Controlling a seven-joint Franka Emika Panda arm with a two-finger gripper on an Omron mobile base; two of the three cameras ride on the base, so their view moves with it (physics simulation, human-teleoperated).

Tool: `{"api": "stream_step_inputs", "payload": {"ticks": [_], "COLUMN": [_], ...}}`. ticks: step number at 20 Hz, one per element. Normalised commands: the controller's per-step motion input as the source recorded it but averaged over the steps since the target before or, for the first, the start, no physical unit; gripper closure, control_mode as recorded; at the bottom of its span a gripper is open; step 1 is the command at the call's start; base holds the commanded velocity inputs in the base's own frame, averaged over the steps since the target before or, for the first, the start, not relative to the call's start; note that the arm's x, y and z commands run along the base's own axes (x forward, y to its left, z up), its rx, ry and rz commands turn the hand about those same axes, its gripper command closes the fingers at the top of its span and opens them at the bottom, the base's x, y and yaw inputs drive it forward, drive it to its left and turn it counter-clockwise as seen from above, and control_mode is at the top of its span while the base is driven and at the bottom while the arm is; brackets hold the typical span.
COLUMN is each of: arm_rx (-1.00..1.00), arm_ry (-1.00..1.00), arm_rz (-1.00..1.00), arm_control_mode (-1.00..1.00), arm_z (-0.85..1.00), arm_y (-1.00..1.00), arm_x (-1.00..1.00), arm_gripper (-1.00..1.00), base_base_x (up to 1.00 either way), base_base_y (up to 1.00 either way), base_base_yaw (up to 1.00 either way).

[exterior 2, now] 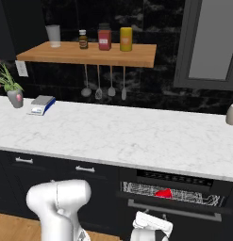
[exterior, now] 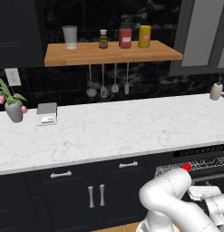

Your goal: Pick up the cup and bowl from the counter, place them in the dishwasher, and close the dishwasher door.

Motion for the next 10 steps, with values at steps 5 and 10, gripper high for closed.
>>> {"api": "stream_step_inputs", "payload": {"ticks": [5, 10], "arm_rx": [-0.05, -0.03], "arm_ry": [0.0, -0.01], "arm_rz": [0.02, 0.02], "arm_control_mode": [-1.0, -1.0], "arm_z": [0.0, 0.0], "arm_y": [0.0, 0.0], "arm_x": [0.95, 0.82], "arm_gripper": [-1.0, -1.0], "base_base_x": [0.0, 0.0], "base_base_y": [0.0, 0.0], "base_base_yaw": [0.0, 0.0]}}
